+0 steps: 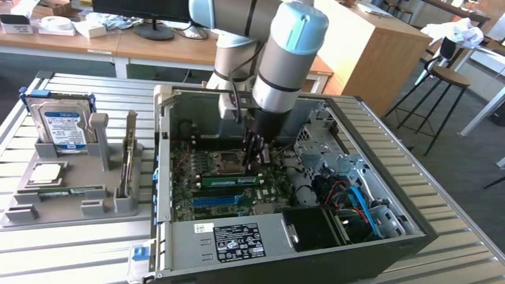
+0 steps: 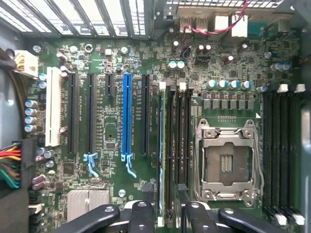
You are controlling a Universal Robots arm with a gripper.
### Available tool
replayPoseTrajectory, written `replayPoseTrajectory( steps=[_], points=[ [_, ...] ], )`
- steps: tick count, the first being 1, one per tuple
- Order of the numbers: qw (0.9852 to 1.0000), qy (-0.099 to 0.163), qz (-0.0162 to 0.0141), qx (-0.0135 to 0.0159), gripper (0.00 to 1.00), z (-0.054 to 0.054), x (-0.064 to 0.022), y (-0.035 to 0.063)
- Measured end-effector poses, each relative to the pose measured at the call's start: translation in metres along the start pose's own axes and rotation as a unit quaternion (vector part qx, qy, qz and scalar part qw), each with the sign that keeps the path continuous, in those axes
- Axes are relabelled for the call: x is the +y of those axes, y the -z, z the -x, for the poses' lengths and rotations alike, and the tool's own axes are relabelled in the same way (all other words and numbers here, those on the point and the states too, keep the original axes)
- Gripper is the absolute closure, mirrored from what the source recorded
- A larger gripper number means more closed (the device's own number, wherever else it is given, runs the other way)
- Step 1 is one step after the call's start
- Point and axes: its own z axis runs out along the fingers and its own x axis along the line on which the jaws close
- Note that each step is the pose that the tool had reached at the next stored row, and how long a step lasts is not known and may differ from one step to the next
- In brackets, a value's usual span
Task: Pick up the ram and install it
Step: 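Insert the ram into the slot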
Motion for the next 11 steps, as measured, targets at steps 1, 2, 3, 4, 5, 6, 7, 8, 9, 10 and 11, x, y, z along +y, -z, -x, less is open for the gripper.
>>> replayPoseTrajectory(
  steps=[1,2,3,4,5,6,7,8,9,10,11],
  points=[
    [1.0,0.0,0.0,0.0,0.69,0.0,-0.0001,0.0024],
    [1.0,0.0,0.0,0.0,0.69,0.0,-0.0002,0.0051],
    [1.0,0.0,0.0,0.0,0.69,0.0,-0.0003,0.0076],
    [1.0,0.0,0.0,0.0,0.69,0.0,-0.0004,0.0103],
    [1.0,0.0,0.0,0.0,0.69,0.0,-0.0005,0.0129],
    [1.0,0.0,0.0,0.0,0.69,0.0,-0.0005,0.0157],
    [1.0,0.0,0.0,0.0,0.69,0.001,-0.0006,0.0184],
    [1.0,0.0,0.0,0.0,0.69,0.001,-0.0006,0.0211],
    [1.0,0.0,0.0,0.0001,0.69,0.001,-0.0006,0.0241],
    [1.0,0.0,0.0,0.0,0.69,0.001,-0.0006,0.0267],
    [1.0,0.0,0.0,0.0,0.69,0.001,-0.0005,0.0295]
  ],
)
